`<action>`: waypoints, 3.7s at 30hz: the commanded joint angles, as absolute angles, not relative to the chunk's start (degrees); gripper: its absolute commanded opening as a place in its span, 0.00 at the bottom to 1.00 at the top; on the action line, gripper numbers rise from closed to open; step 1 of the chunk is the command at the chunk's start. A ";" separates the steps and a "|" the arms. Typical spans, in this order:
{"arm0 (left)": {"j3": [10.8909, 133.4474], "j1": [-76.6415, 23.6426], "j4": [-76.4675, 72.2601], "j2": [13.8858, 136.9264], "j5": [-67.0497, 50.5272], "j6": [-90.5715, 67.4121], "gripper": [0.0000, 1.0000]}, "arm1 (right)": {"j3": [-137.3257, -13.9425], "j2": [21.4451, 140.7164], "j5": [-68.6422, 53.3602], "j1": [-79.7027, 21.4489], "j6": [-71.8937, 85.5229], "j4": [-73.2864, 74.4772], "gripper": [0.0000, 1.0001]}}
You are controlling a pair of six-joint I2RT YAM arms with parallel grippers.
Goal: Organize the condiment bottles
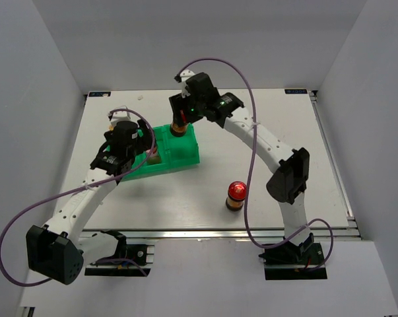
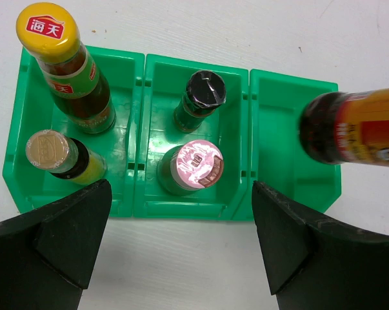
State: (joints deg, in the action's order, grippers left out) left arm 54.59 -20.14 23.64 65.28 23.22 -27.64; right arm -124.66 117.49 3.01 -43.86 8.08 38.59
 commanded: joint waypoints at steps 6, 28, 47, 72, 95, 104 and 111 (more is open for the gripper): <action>53.97 -19.51 23.65 63.19 23.82 -28.13 0.98 | -129.73 121.99 5.10 -44.82 7.73 31.03 0.13; 52.82 -19.42 22.59 63.19 22.15 -27.33 0.98 | -128.85 132.62 8.88 -45.62 8.35 24.26 0.17; 52.65 -19.42 21.89 63.72 19.43 -26.46 0.98 | -127.35 128.33 8.53 -45.62 8.35 22.24 0.89; 60.20 -46.03 12.05 77.86 -6.05 -16.45 0.98 | -67.88 77.98 14.16 -23.75 22.49 18.19 0.89; 74.18 -64.33 20.12 97.20 0.25 -9.40 0.98 | -50.45 65.39 1.85 -3.96 22.06 15.65 0.89; 75.41 -64.95 20.56 98.26 3.15 -8.61 0.51 | -50.01 65.48 1.76 -3.87 21.62 15.20 0.89; 76.38 -64.86 22.59 96.25 12.01 -9.41 0.40 | -49.84 65.04 1.49 -3.78 21.53 15.29 0.89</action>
State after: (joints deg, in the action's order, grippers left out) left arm 74.02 -64.75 21.76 99.11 4.21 -9.58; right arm -49.98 65.73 2.31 -4.12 22.09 17.39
